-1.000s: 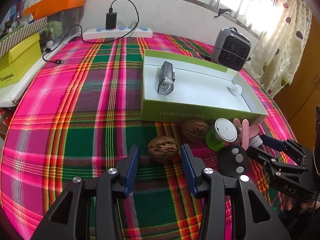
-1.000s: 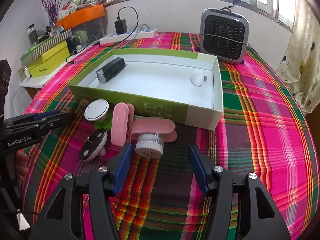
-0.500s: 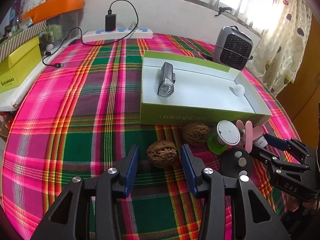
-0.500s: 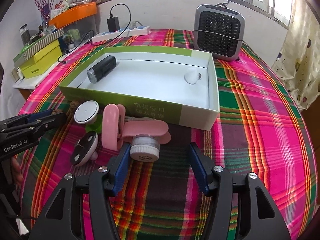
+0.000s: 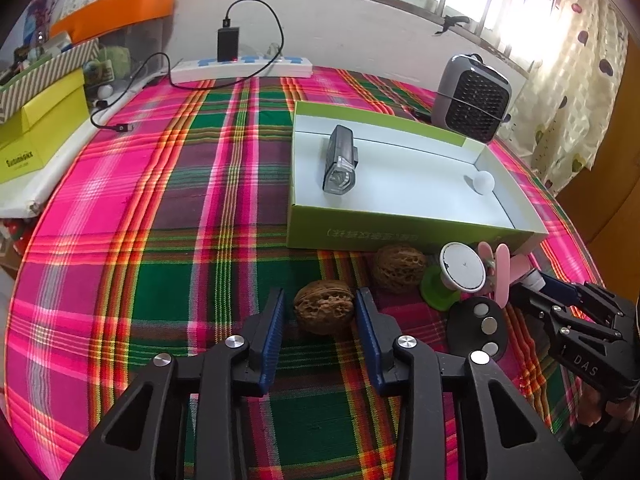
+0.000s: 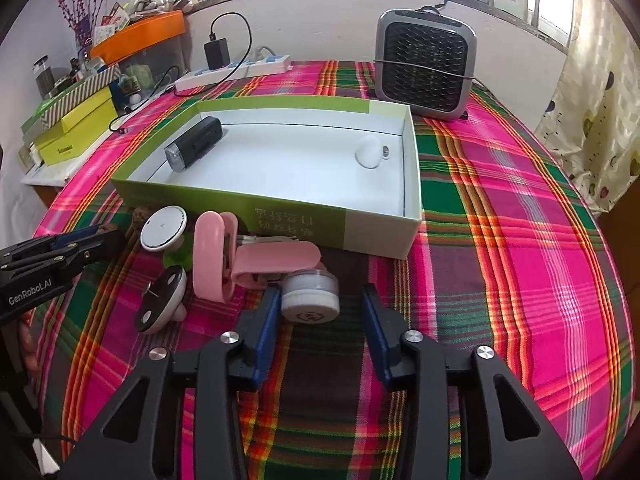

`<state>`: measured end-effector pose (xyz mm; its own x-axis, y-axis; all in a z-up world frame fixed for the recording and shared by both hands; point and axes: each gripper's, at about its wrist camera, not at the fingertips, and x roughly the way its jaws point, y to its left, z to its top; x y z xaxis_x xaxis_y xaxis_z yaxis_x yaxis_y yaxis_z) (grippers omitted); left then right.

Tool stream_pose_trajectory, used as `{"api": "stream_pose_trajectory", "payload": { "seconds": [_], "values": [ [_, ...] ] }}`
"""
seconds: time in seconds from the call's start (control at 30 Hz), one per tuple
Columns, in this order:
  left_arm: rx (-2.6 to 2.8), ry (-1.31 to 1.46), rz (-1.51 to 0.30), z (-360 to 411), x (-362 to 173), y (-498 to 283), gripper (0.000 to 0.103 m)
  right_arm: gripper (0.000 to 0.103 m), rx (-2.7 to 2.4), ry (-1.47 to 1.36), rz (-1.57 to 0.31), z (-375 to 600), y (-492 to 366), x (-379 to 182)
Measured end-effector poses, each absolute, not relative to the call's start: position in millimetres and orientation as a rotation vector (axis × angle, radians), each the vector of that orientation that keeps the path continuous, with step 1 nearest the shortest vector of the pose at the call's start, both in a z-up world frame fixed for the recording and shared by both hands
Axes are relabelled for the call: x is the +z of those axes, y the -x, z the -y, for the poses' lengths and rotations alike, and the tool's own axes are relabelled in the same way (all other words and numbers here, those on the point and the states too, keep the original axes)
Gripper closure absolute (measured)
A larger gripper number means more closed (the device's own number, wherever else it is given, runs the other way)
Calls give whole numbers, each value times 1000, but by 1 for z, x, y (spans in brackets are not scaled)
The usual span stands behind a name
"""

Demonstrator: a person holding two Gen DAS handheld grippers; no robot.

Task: Organize objects
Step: 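Close the right tool on the white shaver while the left tool grips the walnut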

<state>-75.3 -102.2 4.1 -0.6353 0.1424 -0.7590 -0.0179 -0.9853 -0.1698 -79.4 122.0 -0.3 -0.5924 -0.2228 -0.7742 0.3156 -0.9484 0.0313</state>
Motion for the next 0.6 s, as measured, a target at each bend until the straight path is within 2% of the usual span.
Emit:
{"api": "stream_pose_trajectory", "payload": {
  "seconds": [0.27, 0.6],
  "values": [
    [2761, 1296, 217, 103, 4, 75, 74, 74, -2564, -1222, -146, -124, 81, 0],
    [2760, 1296, 218, 103, 4, 74, 74, 74, -2562, -1220, -139, -125, 80, 0]
  ]
}}
